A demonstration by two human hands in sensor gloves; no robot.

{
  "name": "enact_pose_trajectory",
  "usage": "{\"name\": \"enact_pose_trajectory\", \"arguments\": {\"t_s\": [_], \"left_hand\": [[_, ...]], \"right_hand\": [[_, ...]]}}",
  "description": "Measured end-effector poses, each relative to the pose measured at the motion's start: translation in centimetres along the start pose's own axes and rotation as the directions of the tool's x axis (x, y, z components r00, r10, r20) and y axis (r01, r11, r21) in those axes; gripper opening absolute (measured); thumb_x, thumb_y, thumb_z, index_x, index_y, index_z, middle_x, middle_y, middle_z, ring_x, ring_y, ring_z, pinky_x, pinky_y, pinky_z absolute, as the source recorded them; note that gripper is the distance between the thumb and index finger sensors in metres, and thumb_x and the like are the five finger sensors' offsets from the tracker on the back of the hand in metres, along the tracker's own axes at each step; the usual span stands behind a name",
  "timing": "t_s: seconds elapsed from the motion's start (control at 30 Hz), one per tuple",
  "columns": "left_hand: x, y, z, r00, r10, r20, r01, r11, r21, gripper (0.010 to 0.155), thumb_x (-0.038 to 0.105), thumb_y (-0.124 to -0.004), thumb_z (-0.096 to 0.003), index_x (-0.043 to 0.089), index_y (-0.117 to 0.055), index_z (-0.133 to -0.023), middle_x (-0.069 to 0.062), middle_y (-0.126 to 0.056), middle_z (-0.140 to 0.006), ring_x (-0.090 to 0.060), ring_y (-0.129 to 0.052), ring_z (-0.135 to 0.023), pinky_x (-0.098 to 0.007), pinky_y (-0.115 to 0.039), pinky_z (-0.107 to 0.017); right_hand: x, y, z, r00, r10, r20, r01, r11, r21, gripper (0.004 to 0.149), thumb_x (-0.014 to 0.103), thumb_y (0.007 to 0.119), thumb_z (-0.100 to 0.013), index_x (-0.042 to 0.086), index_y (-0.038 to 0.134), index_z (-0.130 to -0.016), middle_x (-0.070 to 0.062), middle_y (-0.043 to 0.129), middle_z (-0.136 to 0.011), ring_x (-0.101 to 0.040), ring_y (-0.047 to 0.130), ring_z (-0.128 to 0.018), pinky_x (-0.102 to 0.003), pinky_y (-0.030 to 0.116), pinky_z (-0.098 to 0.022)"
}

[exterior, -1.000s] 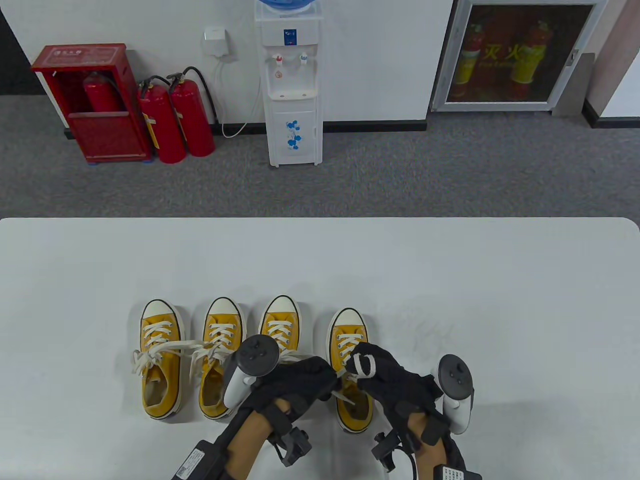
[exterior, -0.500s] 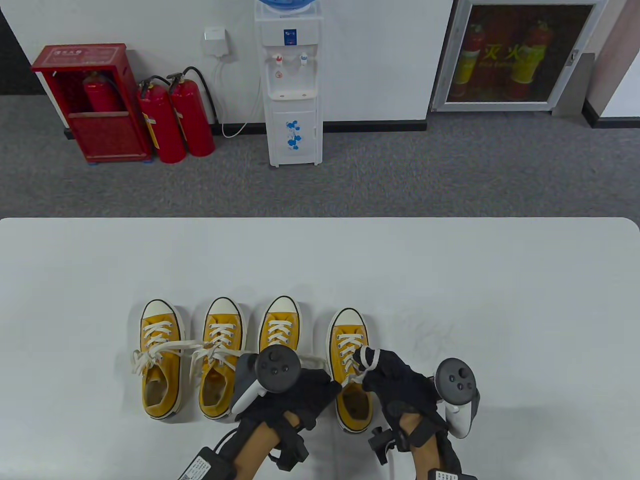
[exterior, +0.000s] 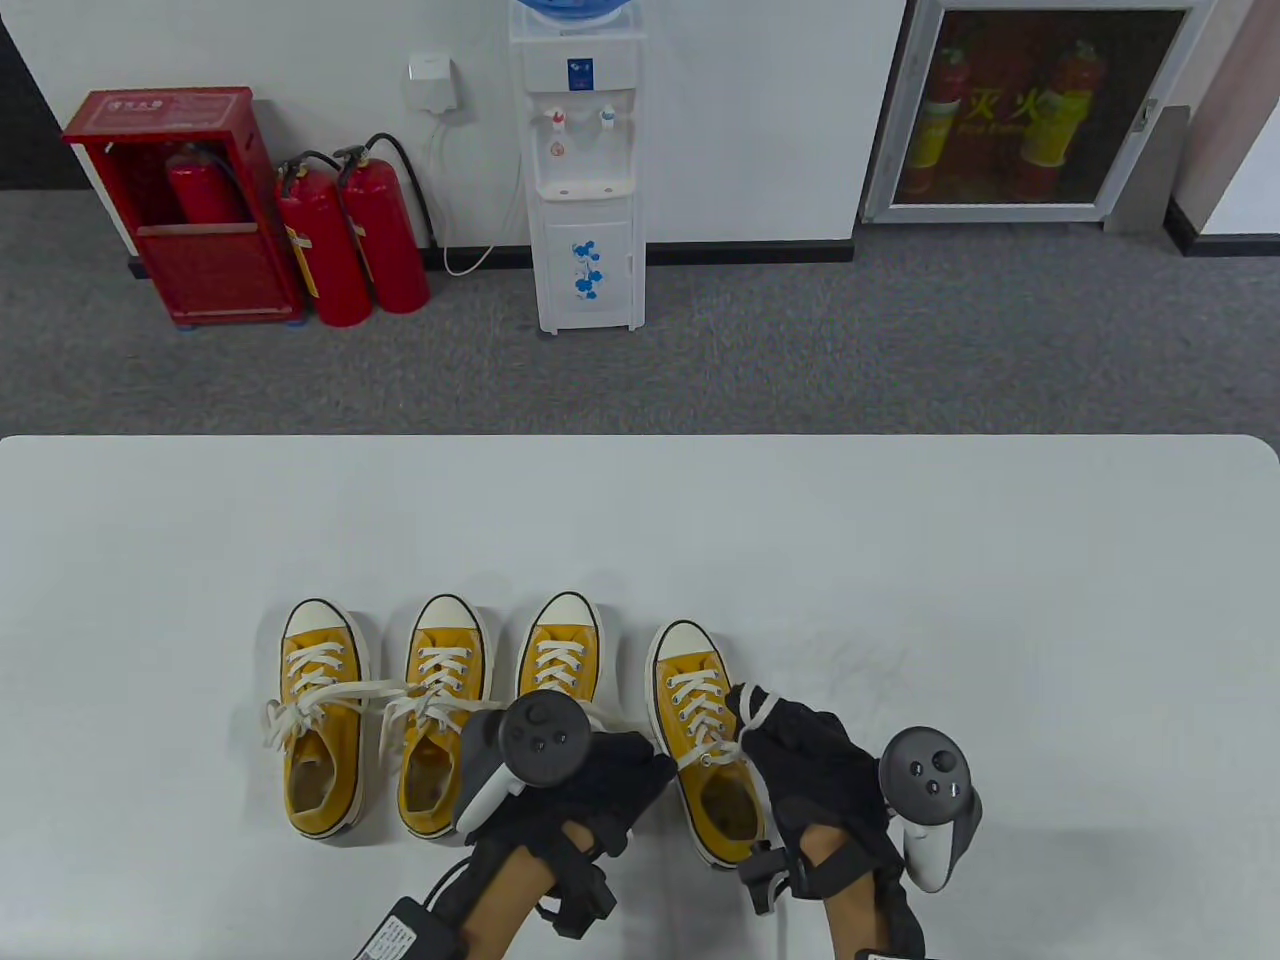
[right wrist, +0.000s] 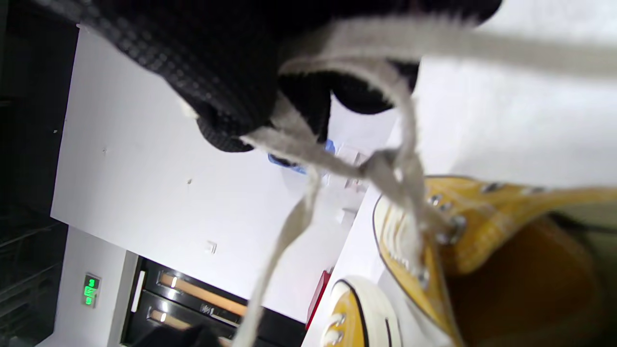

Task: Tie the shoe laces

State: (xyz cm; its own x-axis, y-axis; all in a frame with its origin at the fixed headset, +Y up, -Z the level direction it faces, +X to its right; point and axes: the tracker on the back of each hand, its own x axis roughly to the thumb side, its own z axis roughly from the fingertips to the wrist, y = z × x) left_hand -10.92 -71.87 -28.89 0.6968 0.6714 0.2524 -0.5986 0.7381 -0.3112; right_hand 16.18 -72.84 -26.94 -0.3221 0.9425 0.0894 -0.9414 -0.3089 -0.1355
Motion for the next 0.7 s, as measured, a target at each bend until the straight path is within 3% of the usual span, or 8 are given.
{"name": "enact_pose_trajectory", "arguments": {"t_s": [0.13, 0.33, 0.47, 0.57, 0.7], "left_hand": [[-0.1, 0.1, 0.1, 1.000, 0.005, -0.001, -0.005, 1.000, 0.014, 0.040, 0.058, -0.075, -0.0488, 0.024, -0.095, -0.056, -0.003, -0.109, -0.063, -0.030, -0.104, -0.042, -0.057, -0.081, -0.047], [-0.2, 0.3, 0.2, 1.000, -0.003, -0.003, 0.003, 0.999, 0.051, 0.043, 0.059, -0.074, -0.0486, 0.024, -0.094, -0.064, -0.006, -0.106, -0.072, -0.030, -0.103, -0.044, -0.056, -0.080, -0.048], [-0.4, 0.6, 0.4, 1.000, 0.003, -0.010, -0.002, 0.997, 0.082, 0.048, 0.060, -0.074, -0.0486, 0.024, -0.090, -0.075, -0.008, -0.100, -0.084, -0.029, -0.102, -0.047, -0.056, -0.080, -0.048], [-0.6, 0.8, 0.5, 1.000, 0.020, -0.011, -0.019, 0.994, 0.107, 0.052, 0.060, -0.074, -0.0488, 0.025, -0.086, -0.084, -0.009, -0.093, -0.093, -0.030, -0.102, -0.051, -0.056, -0.080, -0.049], [-0.8, 1.0, 0.6, 0.999, 0.051, -0.010, -0.049, 0.989, 0.140, 0.055, 0.061, -0.073, -0.0489, 0.025, -0.082, -0.089, -0.010, -0.088, -0.099, -0.031, -0.101, -0.056, -0.056, -0.079, -0.050]], "right_hand": [[-0.1, -0.4, 0.0, 1.000, 0.016, -0.012, -0.016, 1.000, 0.006, 0.041, 0.028, 0.089, -0.043, 0.022, 0.091, -0.084, -0.002, 0.097, -0.076, -0.028, 0.083, -0.070, -0.060, 0.051, -0.062], [-0.2, -1.0, 0.0, 0.999, 0.032, -0.026, -0.031, 0.999, 0.021, 0.045, 0.031, 0.090, -0.042, 0.016, 0.091, -0.084, -0.006, 0.100, -0.068, -0.018, 0.094, -0.037, -0.052, 0.071, -0.048], [-0.2, -1.3, -0.1, 0.999, 0.012, -0.035, -0.011, 0.999, 0.030, 0.047, 0.033, 0.091, -0.041, 0.015, 0.089, -0.084, -0.004, 0.100, -0.063, -0.014, 0.094, -0.027, -0.048, 0.076, -0.042], [-0.4, -1.4, -0.1, 0.997, -0.065, -0.049, 0.068, 0.995, 0.071, 0.049, 0.036, 0.092, -0.041, 0.014, 0.089, -0.085, -0.003, 0.101, -0.062, -0.015, 0.095, -0.028, -0.049, 0.076, -0.043], [-0.6, -1.2, -0.2, 0.996, -0.062, -0.064, 0.070, 0.988, 0.134, 0.053, 0.036, 0.092, -0.041, 0.014, 0.085, -0.089, -0.003, 0.096, -0.067, -0.020, 0.094, -0.043, -0.056, 0.068, -0.055]]}}
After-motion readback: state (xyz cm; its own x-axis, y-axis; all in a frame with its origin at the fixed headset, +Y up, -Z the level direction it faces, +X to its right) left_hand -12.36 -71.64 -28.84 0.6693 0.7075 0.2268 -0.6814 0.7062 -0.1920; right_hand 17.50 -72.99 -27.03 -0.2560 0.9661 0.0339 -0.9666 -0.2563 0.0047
